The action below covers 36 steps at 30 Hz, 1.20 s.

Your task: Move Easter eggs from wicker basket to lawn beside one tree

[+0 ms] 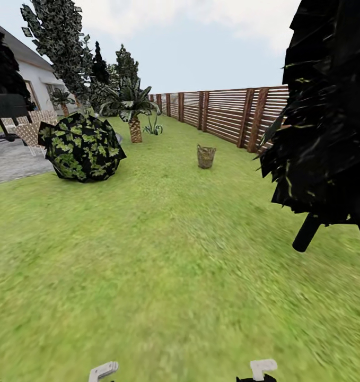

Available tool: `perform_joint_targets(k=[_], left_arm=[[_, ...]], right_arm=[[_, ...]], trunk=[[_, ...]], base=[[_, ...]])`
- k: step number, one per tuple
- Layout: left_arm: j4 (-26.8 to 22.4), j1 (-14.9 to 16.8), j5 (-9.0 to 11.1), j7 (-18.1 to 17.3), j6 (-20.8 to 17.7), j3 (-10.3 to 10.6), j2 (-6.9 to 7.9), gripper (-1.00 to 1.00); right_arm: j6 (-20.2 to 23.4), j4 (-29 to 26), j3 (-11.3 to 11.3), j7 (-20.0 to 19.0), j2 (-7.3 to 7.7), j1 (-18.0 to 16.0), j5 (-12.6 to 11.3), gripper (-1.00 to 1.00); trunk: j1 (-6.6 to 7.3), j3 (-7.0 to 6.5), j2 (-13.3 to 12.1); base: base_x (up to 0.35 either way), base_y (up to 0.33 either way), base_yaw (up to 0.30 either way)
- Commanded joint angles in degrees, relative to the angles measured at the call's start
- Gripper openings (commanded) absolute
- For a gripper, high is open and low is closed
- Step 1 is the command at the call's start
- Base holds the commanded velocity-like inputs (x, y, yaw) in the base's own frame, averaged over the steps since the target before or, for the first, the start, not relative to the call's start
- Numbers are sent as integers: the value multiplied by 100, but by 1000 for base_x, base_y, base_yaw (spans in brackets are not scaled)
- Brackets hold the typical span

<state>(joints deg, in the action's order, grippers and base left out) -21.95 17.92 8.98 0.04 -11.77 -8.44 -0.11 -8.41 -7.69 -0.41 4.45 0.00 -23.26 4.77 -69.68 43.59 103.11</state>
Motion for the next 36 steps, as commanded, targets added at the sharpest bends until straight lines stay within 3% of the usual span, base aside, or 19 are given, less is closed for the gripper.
perform_joint_targets(k=[1,10,36], left_arm=[[-10,1,60,2,-36,-9,-3,100],[-10,1,60,-4,-36,-9,-1,100],[-3,1,60,-4,-36,-9,2,100]], right_arm=[[-12,5,-3,29,0,-3,50,100],[-12,5,-3,29,0,-3,51,100],[-12,5,-3,29,0,-3,51,100]], trunk=[[-3,5,2],[-3,5,2],[-3,5,2]], base=[[323,0,289],[323,0,225],[323,0,4]])
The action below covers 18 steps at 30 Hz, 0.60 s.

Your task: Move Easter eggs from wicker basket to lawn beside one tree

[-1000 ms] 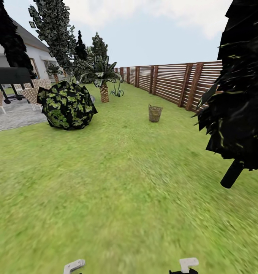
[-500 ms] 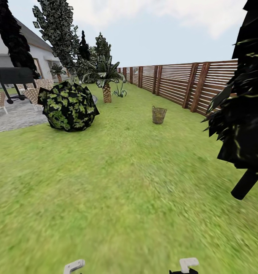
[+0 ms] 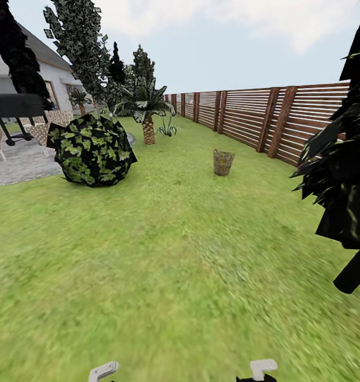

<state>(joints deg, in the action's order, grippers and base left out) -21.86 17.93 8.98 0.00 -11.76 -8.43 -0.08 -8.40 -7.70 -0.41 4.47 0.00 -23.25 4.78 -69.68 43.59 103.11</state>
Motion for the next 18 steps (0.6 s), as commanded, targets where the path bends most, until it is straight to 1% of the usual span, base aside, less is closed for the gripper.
perform_joint_targets(k=[1,13,18], left_arm=[[-11,0,60,0,-37,-9,-1,100],[-11,0,60,0,-37,-9,-1,100],[-11,0,60,0,-37,-9,-2,100]], right_arm=[[-12,6,-3,27,0,-4,50,100],[-12,6,-3,27,0,-4,50,100],[-12,6,-3,27,0,-4,44,100]], trunk=[[-3,5,2],[-3,5,2],[-3,5,2]], base=[[324,0,0],[324,0,0],[324,49,0]])
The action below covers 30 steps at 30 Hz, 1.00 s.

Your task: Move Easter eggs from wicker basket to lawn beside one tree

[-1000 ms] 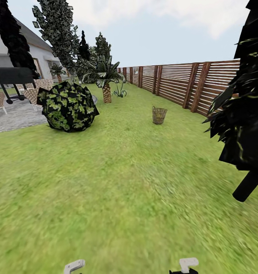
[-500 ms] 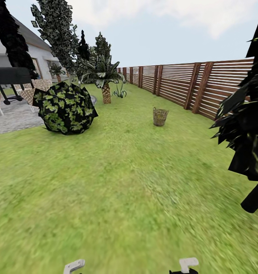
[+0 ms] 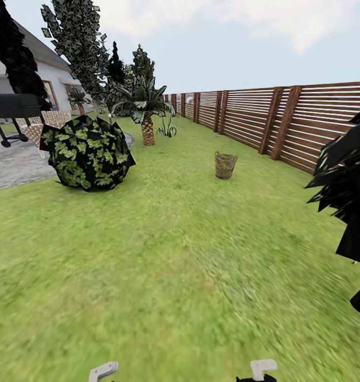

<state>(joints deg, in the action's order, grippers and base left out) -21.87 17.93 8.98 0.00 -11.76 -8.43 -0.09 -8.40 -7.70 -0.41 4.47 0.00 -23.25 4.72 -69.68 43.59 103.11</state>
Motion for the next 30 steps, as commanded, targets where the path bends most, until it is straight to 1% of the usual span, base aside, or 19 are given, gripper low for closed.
perform_joint_targets(k=[1,8,30], left_arm=[[-11,0,60,0,-36,-9,-3,100],[-11,0,60,0,-36,-9,-3,100],[-15,0,60,0,-36,-9,-5,100]], right_arm=[[-12,6,-3,28,0,-4,48,100],[-12,6,-3,28,0,-4,46,100],[-12,6,-3,28,0,-4,46,100]], trunk=[[-3,5,2],[-3,5,2],[-3,5,2]], base=[[324,71,0],[324,79,-42],[316,79,-276]])
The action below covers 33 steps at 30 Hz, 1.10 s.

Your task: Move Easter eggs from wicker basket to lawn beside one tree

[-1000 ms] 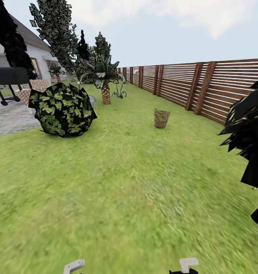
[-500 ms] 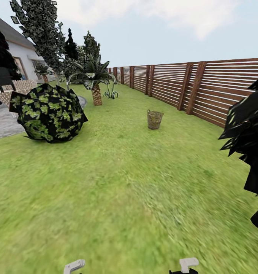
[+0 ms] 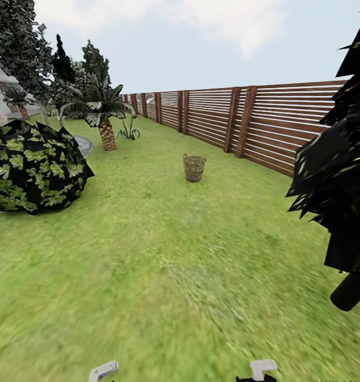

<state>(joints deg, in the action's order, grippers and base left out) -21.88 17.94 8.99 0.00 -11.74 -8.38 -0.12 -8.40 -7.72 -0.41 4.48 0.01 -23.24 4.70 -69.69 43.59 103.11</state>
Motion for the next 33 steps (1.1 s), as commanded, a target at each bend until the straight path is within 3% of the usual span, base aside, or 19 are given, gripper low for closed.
perform_joint_targets(k=[1,23,33], left_arm=[[-16,-1,59,0,-39,-15,0,100],[-5,-1,68,-62,-30,-34,31,100],[16,-1,68,-61,-34,-25,23,100]], right_arm=[[-13,8,-3,27,-1,-5,49,100],[-4,19,6,35,33,-5,40,100],[-4,22,6,36,40,-5,32,100]], trunk=[[-2,5,2],[-2,5,2],[218,-174,-399]], base=[[113,10,-282],[8,1,-30],[0,0,0]])
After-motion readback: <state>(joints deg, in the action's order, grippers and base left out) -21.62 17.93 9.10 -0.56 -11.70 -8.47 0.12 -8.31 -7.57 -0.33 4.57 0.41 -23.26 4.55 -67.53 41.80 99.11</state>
